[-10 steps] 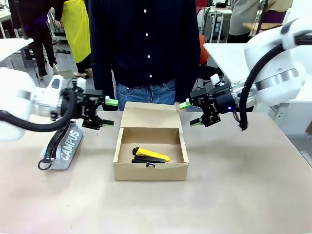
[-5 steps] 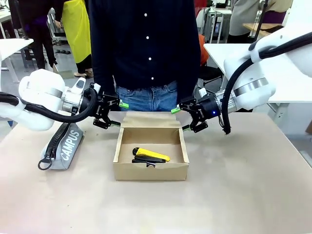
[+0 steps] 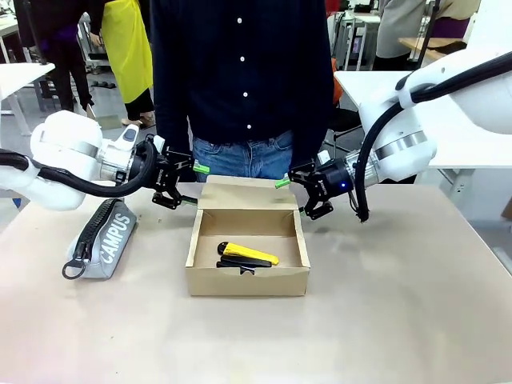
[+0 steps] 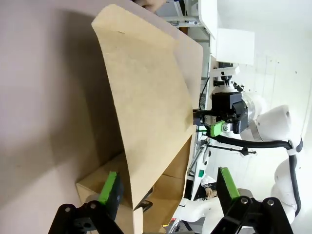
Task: Pack the items into the box.
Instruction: Close the Mailer Box.
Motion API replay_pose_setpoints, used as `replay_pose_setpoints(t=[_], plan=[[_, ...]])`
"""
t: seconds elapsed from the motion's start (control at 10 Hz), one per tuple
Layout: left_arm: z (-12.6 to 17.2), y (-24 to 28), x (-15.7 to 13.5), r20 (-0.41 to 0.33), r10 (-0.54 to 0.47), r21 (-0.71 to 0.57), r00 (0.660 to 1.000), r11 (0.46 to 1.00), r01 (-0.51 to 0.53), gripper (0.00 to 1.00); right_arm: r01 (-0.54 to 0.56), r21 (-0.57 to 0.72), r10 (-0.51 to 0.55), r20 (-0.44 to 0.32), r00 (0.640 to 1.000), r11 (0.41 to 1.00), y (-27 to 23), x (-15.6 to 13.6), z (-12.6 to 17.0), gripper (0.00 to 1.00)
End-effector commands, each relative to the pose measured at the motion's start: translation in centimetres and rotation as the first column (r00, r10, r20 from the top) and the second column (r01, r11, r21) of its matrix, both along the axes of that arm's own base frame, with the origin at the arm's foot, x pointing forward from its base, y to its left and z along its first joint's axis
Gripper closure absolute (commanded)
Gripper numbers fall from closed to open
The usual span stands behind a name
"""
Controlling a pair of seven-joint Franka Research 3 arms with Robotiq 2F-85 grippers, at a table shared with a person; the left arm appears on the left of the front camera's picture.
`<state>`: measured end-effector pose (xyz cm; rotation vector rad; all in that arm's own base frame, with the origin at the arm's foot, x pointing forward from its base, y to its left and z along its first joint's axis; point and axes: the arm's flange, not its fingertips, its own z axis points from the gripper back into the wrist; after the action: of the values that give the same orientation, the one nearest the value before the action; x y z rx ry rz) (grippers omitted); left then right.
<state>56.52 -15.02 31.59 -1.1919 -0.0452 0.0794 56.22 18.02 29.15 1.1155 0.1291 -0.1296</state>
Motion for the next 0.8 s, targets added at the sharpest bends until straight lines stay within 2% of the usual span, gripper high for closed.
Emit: replay_pose_setpoints(t=[0.0,0.5,0.7], plan=[[-0.8,-0.3,1.9,-0.007,-0.031,-0.02,0.999,0.999,0.031,0.0,-0.021,0.019,0.022,-0.028,0.999,1.0,0.3,0.7,0.5,0.0],[-1.4,-1.4,2.9,0.02,-0.14,-0.166,0.99,0.976,0.141,0.0,-0.051,0.074,0.052,-0.023,0.998,0.996,0.4,0.6,0.3,0.0],[-1.1,-1.9,2.9,0.06,-0.184,-0.21,0.981,0.958,0.193,0.0,-0.044,0.117,0.042,0.02,0.999,0.992,0.4,0.6,0.7,0.0]])
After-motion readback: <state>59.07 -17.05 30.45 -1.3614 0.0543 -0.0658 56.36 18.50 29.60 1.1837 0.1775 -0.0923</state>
